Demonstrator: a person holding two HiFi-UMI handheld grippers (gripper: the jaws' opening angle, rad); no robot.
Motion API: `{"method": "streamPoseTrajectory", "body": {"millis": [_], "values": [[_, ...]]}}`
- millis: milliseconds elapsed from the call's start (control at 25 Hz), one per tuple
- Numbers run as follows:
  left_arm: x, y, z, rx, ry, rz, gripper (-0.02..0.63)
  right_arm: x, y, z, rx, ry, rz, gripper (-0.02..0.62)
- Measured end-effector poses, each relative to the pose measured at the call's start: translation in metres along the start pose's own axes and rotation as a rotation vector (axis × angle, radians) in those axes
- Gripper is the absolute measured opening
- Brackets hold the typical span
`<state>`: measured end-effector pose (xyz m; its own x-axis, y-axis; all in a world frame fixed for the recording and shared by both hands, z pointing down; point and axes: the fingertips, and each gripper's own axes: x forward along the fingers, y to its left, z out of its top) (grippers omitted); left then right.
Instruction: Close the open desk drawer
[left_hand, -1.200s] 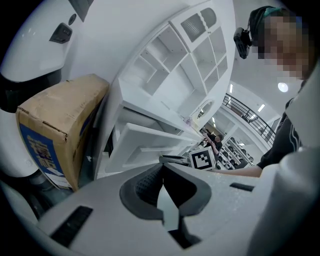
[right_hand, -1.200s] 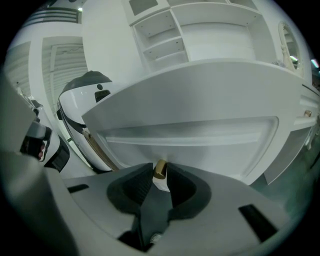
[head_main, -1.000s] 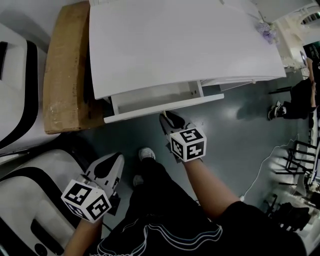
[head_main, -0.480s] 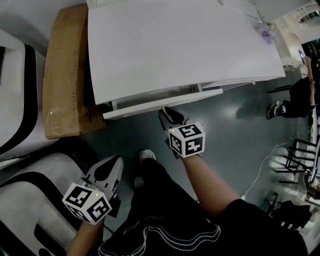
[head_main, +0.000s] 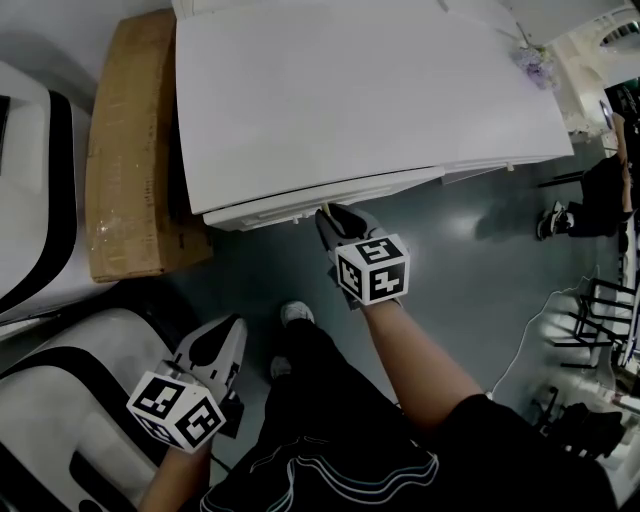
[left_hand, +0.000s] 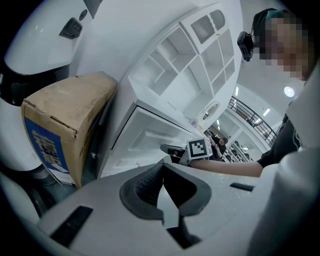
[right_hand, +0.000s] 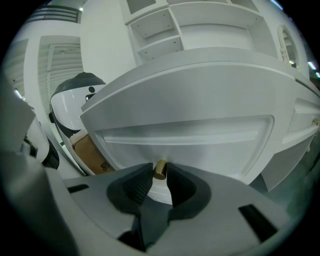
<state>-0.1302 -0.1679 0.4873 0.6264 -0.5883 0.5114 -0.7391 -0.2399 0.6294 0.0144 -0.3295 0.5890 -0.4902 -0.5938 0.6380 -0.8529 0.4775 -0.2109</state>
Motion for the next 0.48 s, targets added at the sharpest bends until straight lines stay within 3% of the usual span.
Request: {"method": "streamPoseTrajectory", "body": {"millis": [480], "values": [[-0.0015,-0.0050,-0.0021,-0.003,-0.022,0.007,0.005,0.0051,-0.0019,0.0063,-0.030,0.010,0.011,0.095]]}}
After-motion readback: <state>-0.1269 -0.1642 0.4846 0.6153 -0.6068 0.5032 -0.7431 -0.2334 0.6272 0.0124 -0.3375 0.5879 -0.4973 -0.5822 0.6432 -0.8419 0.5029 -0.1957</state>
